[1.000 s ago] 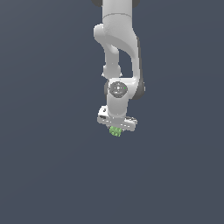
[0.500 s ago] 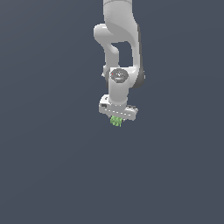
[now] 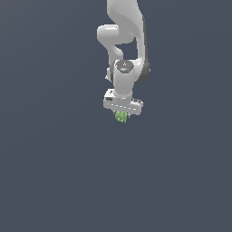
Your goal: Pick up the object and move it to a goal position.
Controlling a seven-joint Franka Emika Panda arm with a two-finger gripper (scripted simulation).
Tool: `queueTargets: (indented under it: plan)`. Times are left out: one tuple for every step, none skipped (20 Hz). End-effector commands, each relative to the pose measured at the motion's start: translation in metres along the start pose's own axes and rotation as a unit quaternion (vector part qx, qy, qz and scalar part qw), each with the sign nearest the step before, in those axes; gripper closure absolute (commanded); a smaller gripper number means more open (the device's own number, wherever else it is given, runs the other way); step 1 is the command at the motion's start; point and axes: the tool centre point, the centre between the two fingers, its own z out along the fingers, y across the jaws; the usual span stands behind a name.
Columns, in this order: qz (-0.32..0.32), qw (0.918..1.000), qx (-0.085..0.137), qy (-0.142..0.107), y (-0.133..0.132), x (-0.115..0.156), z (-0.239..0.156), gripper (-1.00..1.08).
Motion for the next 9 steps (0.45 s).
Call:
queueTargets:
  plan:
    - [0.0,1.0,0.0,0.0,0.0012,-0.0065,-0.0033,1.08]
    - [0.0,1.0,0.0,0.0,0.0015,-0.0081,-0.0042,1.08]
    - [0.0,1.0,0.0,0.0,0.0017,-0.0093,-0.0049,1.08]
    - [0.0,1.0,0.0,0.0,0.0018,-0.0101,-0.0054,1.08]
    - [0.0,1.0,0.0,0.0,0.0018,-0.0105,-0.0057,1.08]
    - [0.0,1.0,0.0,0.0,0.0018,-0.0105,-0.0059,1.08]
    - [0.0,1.0,0.0,0.0,0.0017,-0.0101,-0.0059,1.08]
    - [0.0,1.0,0.0,0.0,0.0015,-0.0096,-0.0058,1.08]
    - [0.0,1.0,0.0,0.0,0.0015,-0.0094,-0.0057,1.08]
